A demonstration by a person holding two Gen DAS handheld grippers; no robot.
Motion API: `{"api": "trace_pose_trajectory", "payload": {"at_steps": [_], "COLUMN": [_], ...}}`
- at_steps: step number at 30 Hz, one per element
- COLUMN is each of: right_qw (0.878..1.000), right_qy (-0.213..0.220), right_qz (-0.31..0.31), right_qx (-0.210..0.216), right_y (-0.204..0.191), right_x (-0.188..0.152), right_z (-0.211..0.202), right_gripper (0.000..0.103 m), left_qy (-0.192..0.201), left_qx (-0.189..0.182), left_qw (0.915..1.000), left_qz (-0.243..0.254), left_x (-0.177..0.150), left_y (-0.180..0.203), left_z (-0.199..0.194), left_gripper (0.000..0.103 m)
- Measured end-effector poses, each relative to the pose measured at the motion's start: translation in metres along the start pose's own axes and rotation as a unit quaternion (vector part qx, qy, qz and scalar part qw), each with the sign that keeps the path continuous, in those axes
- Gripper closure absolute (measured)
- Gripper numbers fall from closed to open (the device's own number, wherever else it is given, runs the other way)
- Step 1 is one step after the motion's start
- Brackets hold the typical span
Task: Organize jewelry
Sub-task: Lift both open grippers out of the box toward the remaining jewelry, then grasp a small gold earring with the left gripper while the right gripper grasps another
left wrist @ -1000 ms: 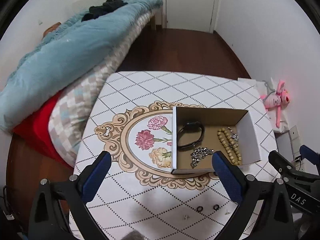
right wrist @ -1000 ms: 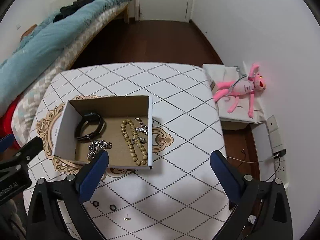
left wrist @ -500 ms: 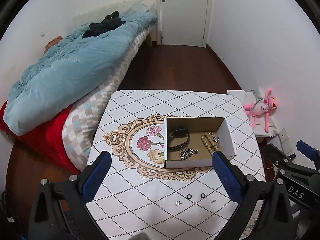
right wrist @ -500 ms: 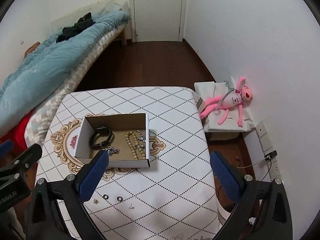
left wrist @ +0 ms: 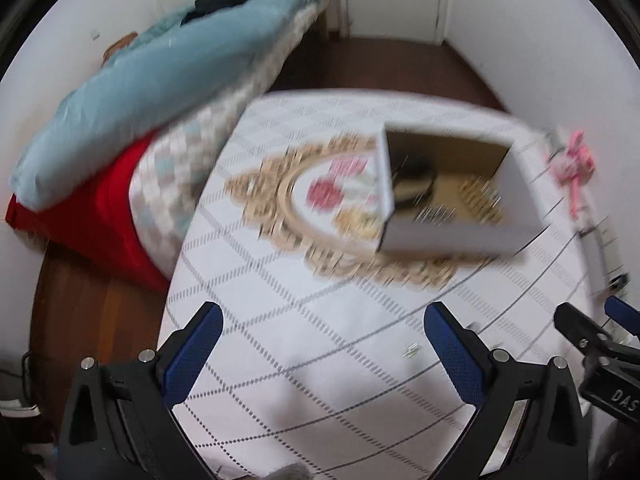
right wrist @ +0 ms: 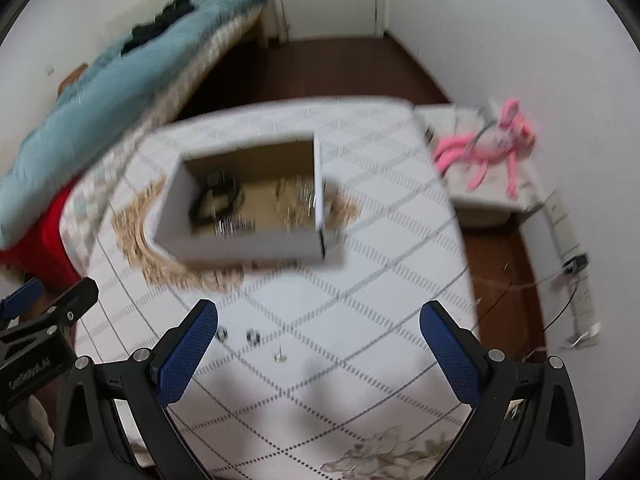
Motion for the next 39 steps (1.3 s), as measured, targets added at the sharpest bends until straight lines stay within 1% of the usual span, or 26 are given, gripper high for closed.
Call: {"api": "trace_pose_trajectory", "payload": {"at_steps": [1, 2, 3, 4, 6, 8, 10, 11, 12, 13, 14, 15, 17, 19, 21, 24, 25, 26, 27, 28, 29, 30, 34, 36, 37, 39], "right_qw": [1.0, 1.0, 0.999, 0.999, 0.998, 0.997, 0.997, 0.997, 0.997, 0.998, 0.998, 0.999, 0.999, 0.999, 0.999, 0.999, 0.999, 0.999, 0.999, 0.999, 0.999, 0.999, 0.999, 0.999, 0.998, 0.998], "right_qy": [-0.012, -0.022, -0.033, -0.043, -0.055, -0.062, -0.062, -0.063, -0.065, -0.05, -0.048, -0.041, -0.033, -0.029, -0.03, -0.026, -0.024, -0.023, -0.022, -0.021, -0.018, -0.016, -0.013, -0.013, -0.012, -0.013], "right_qz": [0.002, 0.004, 0.005, 0.006, 0.006, 0.004, 0.001, -0.002, -0.003, -0.007, -0.009, -0.014, -0.021, -0.02, -0.014, 0.006, 0.011, 0.018, 0.024, 0.027, 0.03, 0.033, 0.044, 0.052, 0.055, 0.061], "right_qx": [0.012, 0.016, 0.024, 0.028, 0.036, 0.037, 0.036, 0.034, 0.035, 0.031, 0.032, 0.023, 0.013, 0.017, 0.02, 0.021, 0.019, 0.018, 0.018, 0.017, 0.013, 0.011, 0.005, 0.004, 0.003, 0.005], "right_y": [0.0, 0.0, -0.002, -0.003, -0.004, -0.007, -0.01, -0.012, -0.013, -0.014, -0.015, -0.017, -0.019, -0.019, -0.016, -0.006, -0.002, 0.002, 0.005, 0.009, 0.012, 0.015, 0.027, 0.033, 0.036, 0.039], "right_x": [-0.009, -0.017, -0.024, -0.032, -0.044, -0.054, -0.06, -0.062, -0.066, -0.067, -0.068, -0.069, -0.069, -0.068, -0.067, -0.064, -0.063, -0.061, -0.06, -0.058, -0.057, -0.056, -0.055, -0.055, -0.055, -0.055], "right_z": [0.013, 0.023, 0.034, 0.045, 0.061, 0.075, 0.083, 0.086, 0.089, 0.088, 0.088, 0.088, 0.089, 0.089, 0.088, 0.083, 0.08, 0.079, 0.077, 0.076, 0.074, 0.072, 0.069, 0.068, 0.068, 0.069], "right_gripper": [0.003, 0.007, 0.013, 0.017, 0.027, 0.031, 0.039, 0.046, 0.051, 0.058, 0.072, 0.082, 0.094, 0.094, 0.094, 0.094, 0.094, 0.094, 0.094, 0.094, 0.094, 0.094, 0.094, 0.094, 0.094, 0.094], "left_qy": [-0.01, -0.022, -0.031, -0.038, -0.047, -0.053, -0.056, -0.056, -0.056, -0.056, -0.057, -0.057, -0.056, -0.052, -0.045, -0.043, -0.043, -0.044, -0.047, -0.049, -0.051, -0.052, -0.042, -0.038, -0.036, -0.034], "left_qx": [0.004, 0.007, 0.009, 0.009, 0.01, 0.012, 0.009, 0.006, 0.004, 0.001, -0.004, -0.008, -0.018, -0.03, -0.041, -0.056, -0.06, -0.064, -0.066, -0.068, -0.07, -0.072, -0.083, -0.085, -0.086, -0.089], "left_qw": [0.9999, 0.9997, 0.9995, 0.9992, 0.9988, 0.9985, 0.9983, 0.9983, 0.9983, 0.9983, 0.9982, 0.9981, 0.998, 0.9977, 0.9974, 0.9965, 0.9961, 0.9955, 0.995, 0.9944, 0.994, 0.9936, 0.9927, 0.9923, 0.9921, 0.9917], "left_qz": [0.002, 0.004, 0.005, 0.005, 0.006, 0.01, 0.011, 0.013, 0.015, 0.016, 0.018, 0.019, 0.026, 0.032, 0.038, 0.045, 0.048, 0.054, 0.059, 0.063, 0.066, 0.07, 0.077, 0.081, 0.083, 0.086], "left_x": [-0.006, -0.013, -0.019, -0.024, -0.033, -0.04, -0.045, -0.047, -0.048, -0.049, -0.051, -0.051, -0.052, -0.051, -0.049, -0.048, -0.048, -0.049, -0.049, -0.05, -0.051, -0.052, -0.053, -0.052, -0.052, -0.05], "left_y": [0.0, -0.001, -0.001, -0.002, -0.002, -0.002, 0.0, 0.001, 0.002, 0.004, 0.007, 0.009, 0.017, 0.025, 0.035, 0.049, 0.054, 0.059, 0.063, 0.067, 0.07, 0.073, 0.081, 0.085, 0.086, 0.088], "left_z": [0.008, 0.017, 0.025, 0.03, 0.039, 0.045, 0.048, 0.048, 0.049, 0.049, 0.049, 0.05, 0.049, 0.047, 0.046, 0.048, 0.049, 0.05, 0.052, 0.053, 0.055, 0.056, 0.053, 0.049, 0.048, 0.048], "left_gripper": [0.0, 0.0, 0.0, 0.0, 0.0, 0.0, 0.0, 0.001, 0.001, 0.001, 0.001, 0.001, 0.001, 0.001, 0.005, 0.006, 0.008, 0.018, 0.025, 0.027, 0.033, 0.042, 0.057, 0.07, 0.073, 0.091]}}
Point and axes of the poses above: each gripper's, at about its wrist camera, not at the fingertips, and z roughly the way its jaws point, y to its right, x to its top, the point moved 5 cm from there along z, roughly the way its jaws point, and after that the axes turned 4 degrees about x, right-handed, at the moved point
